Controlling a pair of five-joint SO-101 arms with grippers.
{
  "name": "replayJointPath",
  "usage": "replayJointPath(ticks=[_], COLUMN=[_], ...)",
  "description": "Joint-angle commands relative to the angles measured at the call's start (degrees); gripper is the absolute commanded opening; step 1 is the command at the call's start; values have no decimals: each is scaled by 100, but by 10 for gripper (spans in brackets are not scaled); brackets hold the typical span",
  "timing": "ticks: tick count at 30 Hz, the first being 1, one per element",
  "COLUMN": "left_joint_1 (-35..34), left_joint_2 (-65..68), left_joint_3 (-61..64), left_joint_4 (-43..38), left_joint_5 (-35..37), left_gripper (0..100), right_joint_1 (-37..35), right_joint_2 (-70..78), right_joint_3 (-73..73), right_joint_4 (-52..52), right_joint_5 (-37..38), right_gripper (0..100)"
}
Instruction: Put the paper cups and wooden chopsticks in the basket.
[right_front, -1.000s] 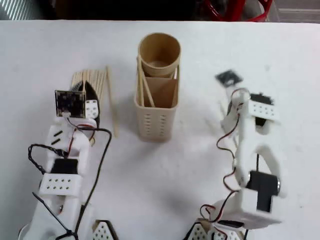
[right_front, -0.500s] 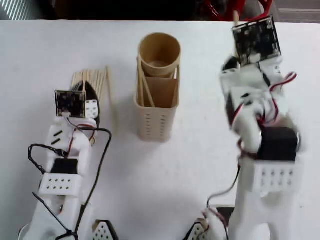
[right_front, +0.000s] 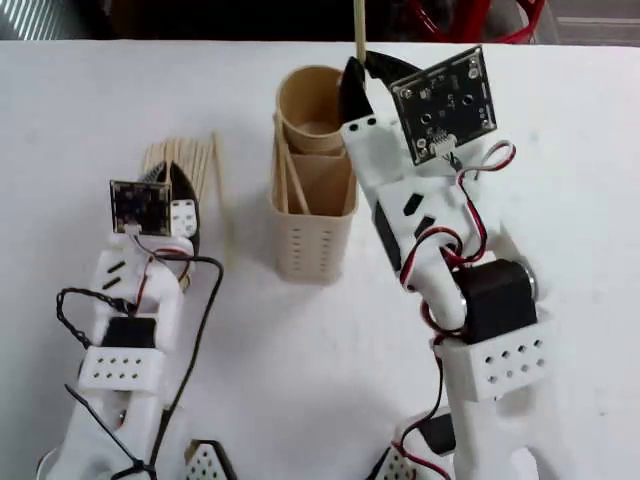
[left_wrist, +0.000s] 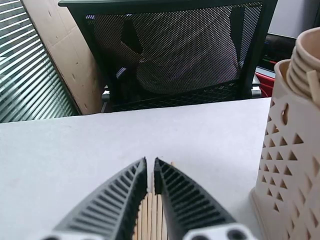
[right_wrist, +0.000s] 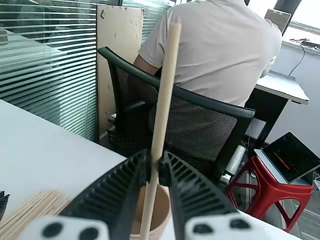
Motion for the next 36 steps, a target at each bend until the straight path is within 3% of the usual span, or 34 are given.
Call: replayJointPath(ticks=[1, 13, 22, 28, 36], left_joint_1=[-31, -22, -13, -31, -31], left_joint_2=[-154, -154, -154, -154, -154], left_joint_3=[-26, -26, -26, -26, -26], left_joint_4=[-167, -167, -167, -167, -167], left_joint_5=[-70, -70, -70, -70, -70], left_gripper=[46, 46, 46, 46, 46], right_joint_1=[-75, -251, -541, -541, -593], right_joint_2=[22, 813, 857, 866, 927], right_joint_3=[123, 176, -378, 132, 448], right_joint_4=[-347, -1253, -1244, -1270, -1235], right_joint_5=[-53, -62, -62, -53, -62], right_gripper=[18, 18, 18, 19, 187])
